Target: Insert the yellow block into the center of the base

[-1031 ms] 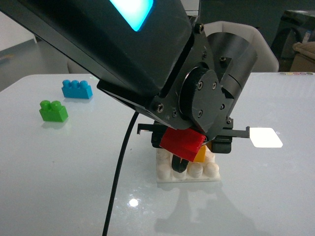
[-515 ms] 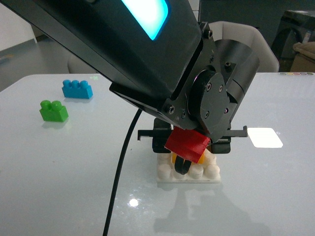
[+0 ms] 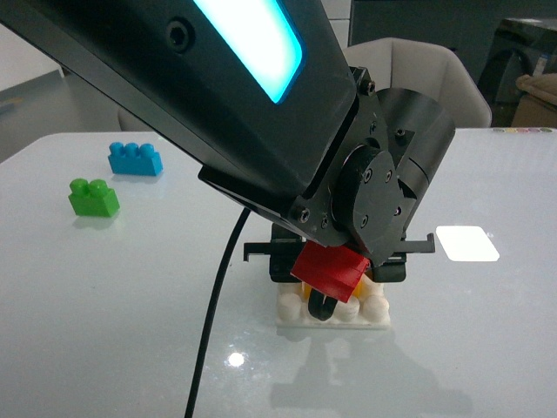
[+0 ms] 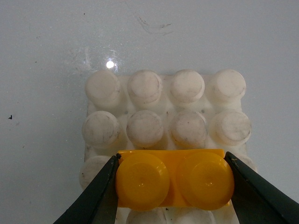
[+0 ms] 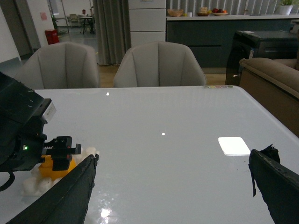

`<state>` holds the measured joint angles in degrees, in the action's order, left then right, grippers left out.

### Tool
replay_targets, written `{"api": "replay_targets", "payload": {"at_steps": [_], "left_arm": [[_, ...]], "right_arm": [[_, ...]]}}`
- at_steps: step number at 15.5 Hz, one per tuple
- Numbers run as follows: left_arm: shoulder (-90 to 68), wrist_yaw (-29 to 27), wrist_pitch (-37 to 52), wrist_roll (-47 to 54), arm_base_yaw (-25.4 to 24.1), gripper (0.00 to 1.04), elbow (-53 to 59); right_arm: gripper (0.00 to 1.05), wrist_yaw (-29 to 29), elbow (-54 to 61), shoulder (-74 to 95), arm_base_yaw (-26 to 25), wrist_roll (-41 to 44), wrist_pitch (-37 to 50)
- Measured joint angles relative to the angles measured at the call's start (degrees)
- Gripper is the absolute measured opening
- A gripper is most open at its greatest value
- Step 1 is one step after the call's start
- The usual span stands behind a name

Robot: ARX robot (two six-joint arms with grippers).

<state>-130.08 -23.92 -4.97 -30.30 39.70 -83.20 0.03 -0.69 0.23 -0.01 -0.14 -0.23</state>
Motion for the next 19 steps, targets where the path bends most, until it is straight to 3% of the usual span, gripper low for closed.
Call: {"api": "replay_targets", "payload": {"at_steps": [3,7,12,17,19], "left_arm": [[0.00,0.09,1.60,0.07,-0.02,0.60,0.59],[0.28,1.27,3.69,1.29,-0.44,1.00,1.16],[7.89,1.55,8.66,4.96,-0.85,0.98,3.30],[22.27,4.92,22.43,14.69,-0.79,0.98,15.50],[28.06,5.62,23.80,17.90,-1.77,0.98,20.11]], "right_arm": [[0.98,-0.02,0.00,0.00,0.00,0.00,0.02],[0.98,-0.02,0.00,0.00,0.00,0.00,0.02],[0.98,0.00,0.00,0.00,0.00,0.00,0.04],[0.98,-0.02,0.00,0.00,0.00,0.00,0.02],[0.98,0.00,0.00,0.00,0.00,0.00,0.02]]}}
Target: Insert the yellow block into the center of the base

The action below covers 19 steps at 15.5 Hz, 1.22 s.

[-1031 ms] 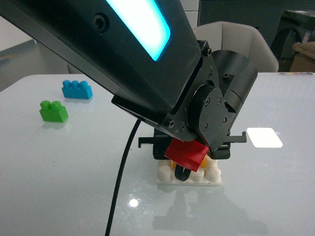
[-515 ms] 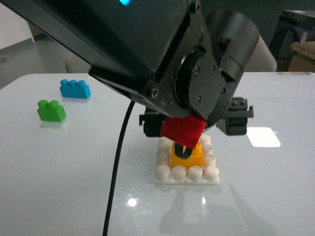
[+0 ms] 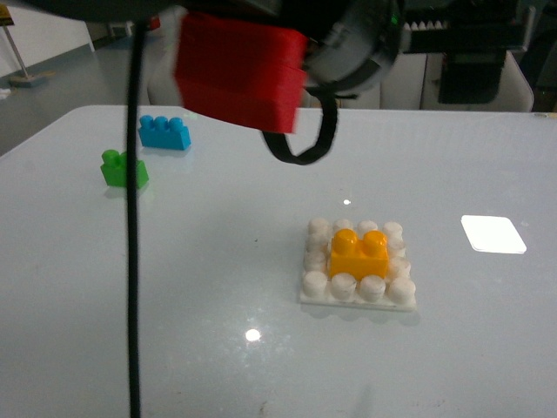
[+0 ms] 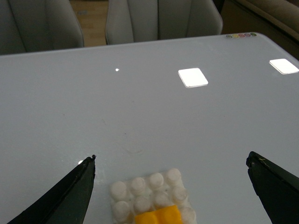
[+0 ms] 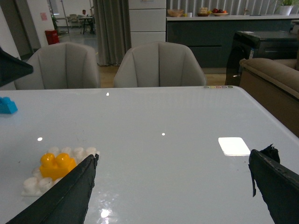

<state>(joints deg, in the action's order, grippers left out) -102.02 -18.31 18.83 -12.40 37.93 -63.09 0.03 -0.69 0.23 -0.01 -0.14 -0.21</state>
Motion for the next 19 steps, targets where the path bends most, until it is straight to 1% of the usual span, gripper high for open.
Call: {"api": "replay_targets", "payload": {"at_steps": [3,4,5,6,7,8,9,11,12,14,16,19], "left_arm": [[6.14,1.40,-0.22,0.76,-1.97,0.98,5.05],[6.14,-1.29,8.63,1.62,-2.80,0.94,7.50],[7.45,-8.02,20.94,5.79,-4.72,0.81,14.40],[9.92,-8.50,28.35,8.52,-8.72,0.70,21.68],[12.92,-6.54,34.80,9.99,-14.01,0.57,28.44],[16.52,-3.87,38.64,10.60,-18.23,0.45,33.83],[19.96,-0.09,39.43,11.17,-20.65,0.32,38.27],[27.39,6.36,35.45,11.41,-25.55,0.06,45.68],[33.57,9.57,32.02,11.52,-29.46,0.02,48.46],[46.40,17.09,25.97,11.56,-37.86,0.02,53.40],[51.80,18.34,23.91,11.58,-37.79,0.02,55.74],[59.06,18.29,19.41,11.58,-37.77,0.02,58.88]], "right_arm": [[0.98,-0.02,0.00,0.02,0.00,0.00,0.00],[0.98,0.00,0.00,0.02,0.00,0.00,0.04],[0.98,0.00,0.00,0.02,0.00,0.00,0.00],[0.98,0.00,0.00,0.02,0.00,0.00,-0.02],[0.98,-0.02,0.00,0.02,0.00,0.00,-0.02],[0.98,-0.02,0.00,0.02,0.00,0.00,0.00],[0.98,-0.02,0.00,0.02,0.00,0.00,0.02],[0.98,0.00,0.00,0.00,0.00,0.00,0.00],[0.98,0.00,0.00,0.00,0.00,0.00,0.00],[0.98,-0.02,0.00,0.02,0.00,0.00,0.02],[0.98,-0.02,0.00,0.00,0.00,0.00,0.02],[0.98,-0.02,0.00,0.02,0.00,0.00,0.02]]}}
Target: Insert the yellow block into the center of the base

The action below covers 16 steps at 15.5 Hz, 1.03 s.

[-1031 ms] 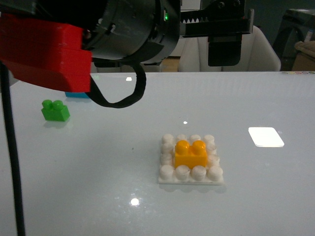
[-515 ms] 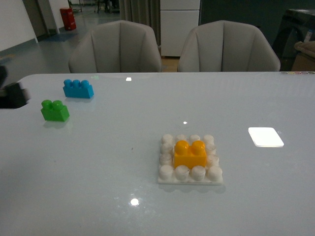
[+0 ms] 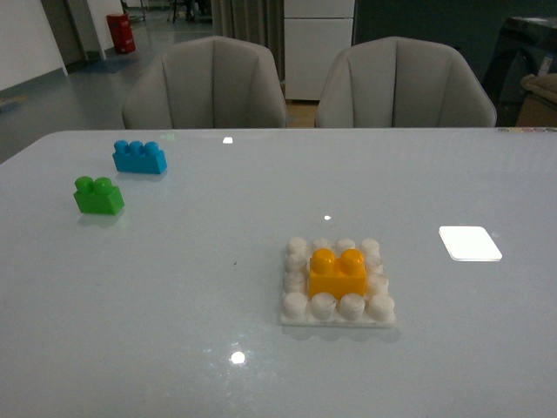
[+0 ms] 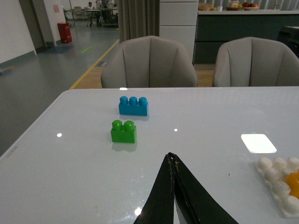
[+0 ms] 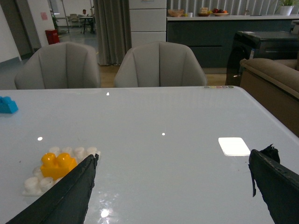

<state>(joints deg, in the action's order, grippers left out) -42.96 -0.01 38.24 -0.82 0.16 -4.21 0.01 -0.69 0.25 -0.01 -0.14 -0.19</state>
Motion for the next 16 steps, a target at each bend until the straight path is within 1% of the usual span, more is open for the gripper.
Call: {"api": "replay_targets", "payload": {"at_steps": [1,3,9,16], "left_arm": [[2.27,0.00,-1.64,0.00,0.00,0.02,0.57],[4.22,0.00,-0.46,0.00,0.00,0.02,3.10],[18.05,0.00,-13.75,0.00,0.00,0.02,3.58],[28.87,0.00,-24.20,0.00,0.00,0.02,3.61]], "right_arm": [[0.98,0.00,0.00,-0.02,0.00,0.00,-0.02],[0.98,0.00,0.00,0.00,0.00,0.00,-0.02],[0.98,0.00,0.00,0.00,0.00,0.00,-0.02],[0.98,0.00,0.00,0.00,0.00,0.00,0.00]]}}
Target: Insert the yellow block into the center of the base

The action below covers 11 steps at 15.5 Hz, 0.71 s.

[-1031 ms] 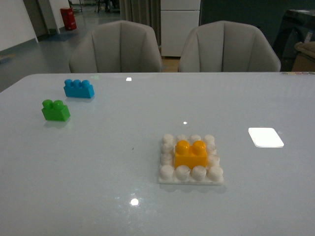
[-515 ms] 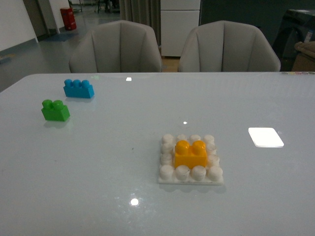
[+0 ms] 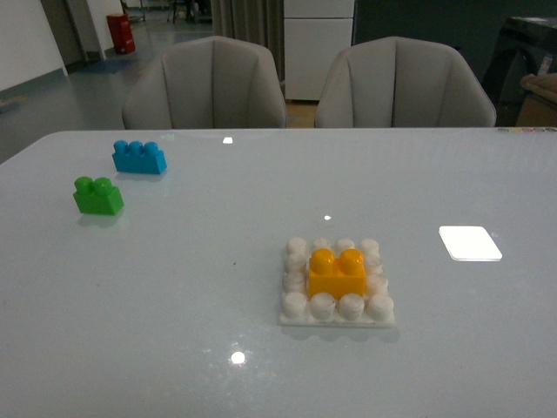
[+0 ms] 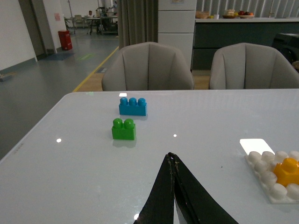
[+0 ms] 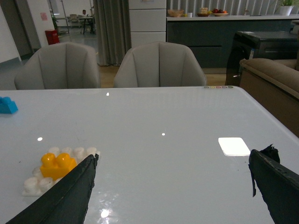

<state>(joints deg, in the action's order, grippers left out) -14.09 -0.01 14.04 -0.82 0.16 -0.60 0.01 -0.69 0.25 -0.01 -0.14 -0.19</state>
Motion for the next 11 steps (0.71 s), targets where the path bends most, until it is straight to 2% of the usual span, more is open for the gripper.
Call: {"api": "replay_targets", "payload": {"at_steps": [4,5,6,11], "left_arm": [[3.98,0.00,-3.93,0.00,0.00,0.02,0.00],[5.68,-0.04,-6.43,0.00,0.00,0.02,-0.09],[11.85,-0.02,-14.80,0.00,0.00,0.02,-0.02],[13.55,-0.02,-14.25,0.00,-0.07,0.02,-0.02]], "right_arm": [[0.98,0.00,0.00,0.00,0.00,0.00,0.00],[0.98,0.00,0.00,0.00,0.00,0.00,0.00],[0.98,0.02,0.00,-0.02,0.00,0.00,0.00],[0.98,0.00,0.00,0.00,0.00,0.00,0.00]]}}
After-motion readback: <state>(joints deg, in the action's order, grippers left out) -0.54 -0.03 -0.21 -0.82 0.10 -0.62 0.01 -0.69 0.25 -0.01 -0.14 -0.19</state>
